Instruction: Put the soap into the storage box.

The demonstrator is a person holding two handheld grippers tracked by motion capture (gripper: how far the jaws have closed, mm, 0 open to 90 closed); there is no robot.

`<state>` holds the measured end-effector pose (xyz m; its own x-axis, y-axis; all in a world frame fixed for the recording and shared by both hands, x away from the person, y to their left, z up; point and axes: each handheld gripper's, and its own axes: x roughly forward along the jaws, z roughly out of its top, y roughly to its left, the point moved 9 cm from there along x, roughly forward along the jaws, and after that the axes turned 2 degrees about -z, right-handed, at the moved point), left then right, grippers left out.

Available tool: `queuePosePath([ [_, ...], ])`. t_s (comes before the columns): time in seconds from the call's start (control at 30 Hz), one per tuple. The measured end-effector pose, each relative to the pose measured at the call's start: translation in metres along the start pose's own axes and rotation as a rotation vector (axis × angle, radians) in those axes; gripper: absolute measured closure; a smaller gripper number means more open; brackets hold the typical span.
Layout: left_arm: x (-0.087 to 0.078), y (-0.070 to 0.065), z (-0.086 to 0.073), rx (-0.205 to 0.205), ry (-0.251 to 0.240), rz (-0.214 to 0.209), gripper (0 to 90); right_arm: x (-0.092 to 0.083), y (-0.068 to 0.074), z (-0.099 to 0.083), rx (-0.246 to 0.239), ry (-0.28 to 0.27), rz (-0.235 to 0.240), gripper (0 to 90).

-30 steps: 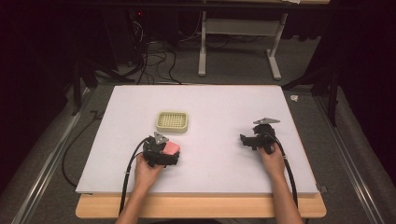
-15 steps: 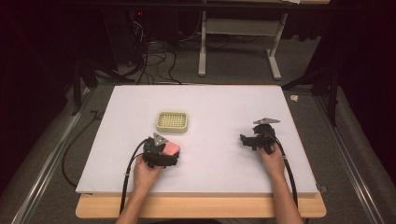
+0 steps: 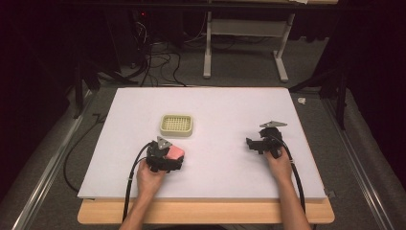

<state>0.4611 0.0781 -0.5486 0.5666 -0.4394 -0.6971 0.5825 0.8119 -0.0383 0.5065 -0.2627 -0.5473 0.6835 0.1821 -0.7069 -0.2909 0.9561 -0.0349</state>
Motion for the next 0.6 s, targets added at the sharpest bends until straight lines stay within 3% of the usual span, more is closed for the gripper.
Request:
queuePosePath([
  [0.6, -0.0053, 0.0003, 0.0020, -0.002, 0.000, -0.007, 14.0, 0.0000, 0.0000, 0.0000, 0.000, 0.000, 0.000, 14.9],
])
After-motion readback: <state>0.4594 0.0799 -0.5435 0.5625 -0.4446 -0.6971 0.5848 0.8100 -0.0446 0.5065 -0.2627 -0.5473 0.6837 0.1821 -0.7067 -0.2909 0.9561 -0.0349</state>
